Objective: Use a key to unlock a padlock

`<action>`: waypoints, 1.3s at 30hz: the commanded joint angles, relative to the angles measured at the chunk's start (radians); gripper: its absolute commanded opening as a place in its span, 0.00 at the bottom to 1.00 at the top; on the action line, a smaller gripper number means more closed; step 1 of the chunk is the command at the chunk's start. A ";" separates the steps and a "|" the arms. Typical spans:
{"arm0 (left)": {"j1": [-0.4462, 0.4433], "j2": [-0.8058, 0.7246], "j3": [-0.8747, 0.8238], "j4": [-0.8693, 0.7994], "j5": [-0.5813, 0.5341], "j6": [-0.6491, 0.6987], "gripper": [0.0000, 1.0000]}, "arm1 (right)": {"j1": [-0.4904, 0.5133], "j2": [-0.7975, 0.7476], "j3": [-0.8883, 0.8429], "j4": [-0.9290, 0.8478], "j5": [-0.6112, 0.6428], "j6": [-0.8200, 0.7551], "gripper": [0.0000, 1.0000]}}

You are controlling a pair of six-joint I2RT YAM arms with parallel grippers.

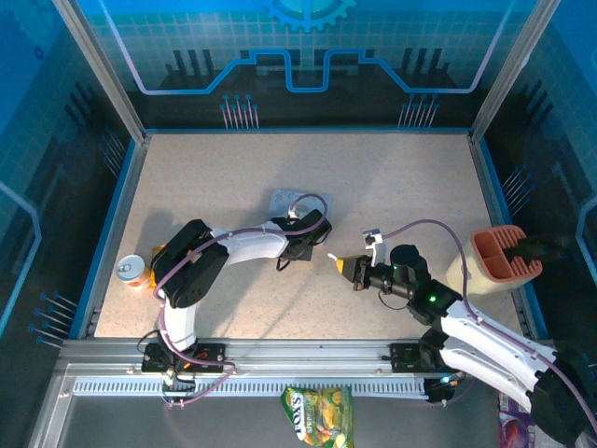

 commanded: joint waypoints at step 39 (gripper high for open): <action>0.092 -0.458 -0.509 0.704 0.542 -0.803 0.09 | 0.175 0.649 -0.092 0.864 0.234 -0.127 0.00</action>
